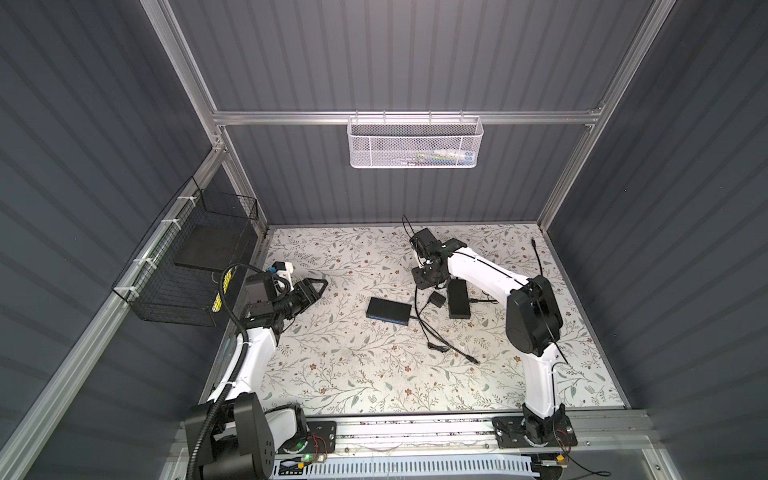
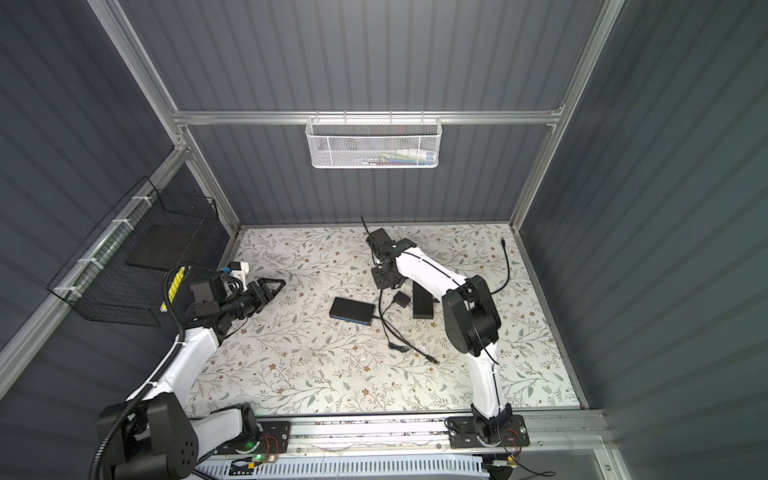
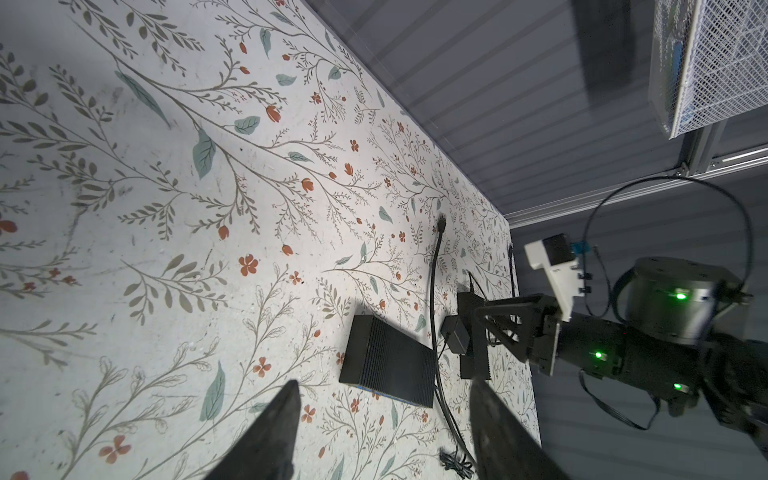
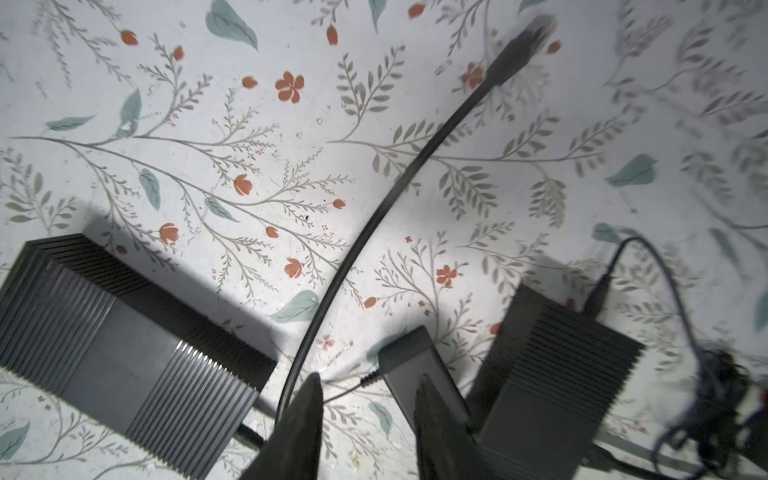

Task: Insert the plug into the switch port

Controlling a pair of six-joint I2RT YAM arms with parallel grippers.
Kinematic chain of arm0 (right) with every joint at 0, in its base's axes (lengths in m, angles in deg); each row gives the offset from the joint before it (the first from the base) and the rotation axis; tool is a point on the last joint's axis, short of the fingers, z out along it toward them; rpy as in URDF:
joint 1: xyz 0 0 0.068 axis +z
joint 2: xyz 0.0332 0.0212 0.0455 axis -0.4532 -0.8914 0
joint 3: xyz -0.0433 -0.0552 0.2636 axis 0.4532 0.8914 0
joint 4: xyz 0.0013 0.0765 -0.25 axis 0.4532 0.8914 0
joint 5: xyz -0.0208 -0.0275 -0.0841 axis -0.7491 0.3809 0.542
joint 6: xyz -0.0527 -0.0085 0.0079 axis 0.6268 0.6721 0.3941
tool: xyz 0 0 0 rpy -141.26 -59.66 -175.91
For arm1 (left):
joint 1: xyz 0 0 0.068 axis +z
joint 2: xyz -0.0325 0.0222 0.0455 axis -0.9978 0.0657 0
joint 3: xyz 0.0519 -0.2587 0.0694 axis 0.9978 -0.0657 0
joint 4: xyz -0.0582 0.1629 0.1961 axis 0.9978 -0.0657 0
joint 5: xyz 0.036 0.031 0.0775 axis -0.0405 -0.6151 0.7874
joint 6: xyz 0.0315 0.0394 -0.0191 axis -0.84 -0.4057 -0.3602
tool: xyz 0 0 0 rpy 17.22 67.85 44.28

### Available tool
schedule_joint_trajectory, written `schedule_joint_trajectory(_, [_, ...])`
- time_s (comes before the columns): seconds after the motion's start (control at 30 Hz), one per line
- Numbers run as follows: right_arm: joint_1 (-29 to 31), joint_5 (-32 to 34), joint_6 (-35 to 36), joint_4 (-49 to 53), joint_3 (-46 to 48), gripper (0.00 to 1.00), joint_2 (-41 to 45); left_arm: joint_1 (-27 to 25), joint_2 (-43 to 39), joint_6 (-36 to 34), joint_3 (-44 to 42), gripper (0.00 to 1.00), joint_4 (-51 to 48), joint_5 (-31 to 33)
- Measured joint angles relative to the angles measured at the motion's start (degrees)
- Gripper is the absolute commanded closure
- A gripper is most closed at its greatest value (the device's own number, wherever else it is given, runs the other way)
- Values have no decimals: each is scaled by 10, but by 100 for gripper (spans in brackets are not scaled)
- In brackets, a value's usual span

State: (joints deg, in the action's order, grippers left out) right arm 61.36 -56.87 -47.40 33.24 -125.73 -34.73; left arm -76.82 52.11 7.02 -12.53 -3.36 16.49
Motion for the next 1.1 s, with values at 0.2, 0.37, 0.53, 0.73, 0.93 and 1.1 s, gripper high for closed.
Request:
schedule_joint_trajectory(0.2, [-1, -42, -59, -33, 1, 60, -51, 0, 4, -2, 2, 35, -4, 0])
schedule_joint_trajectory(0.37, [-5, -54, -74, -48, 0, 69, -66, 0, 4, -6, 2, 35, -10, 0])
schedule_joint_trajectory(0.53, [-7, -52, -71, -49, -7, 88, -82, 0, 4, -6, 2, 35, -13, 2])
schedule_joint_trajectory(0.73, [-9, -54, -43, -40, -7, 100, -81, 0, 4, -6, 2, 35, -13, 2])
schedule_joint_trajectory(0.93, [-9, -70, 33, 4, -5, 100, -43, 0, 4, -4, 2, 35, -11, 1])
schedule_joint_trajectory(1.1, [-7, -89, 88, 28, 34, 100, 70, -9, 8, 3, 2, 35, 3, -9])
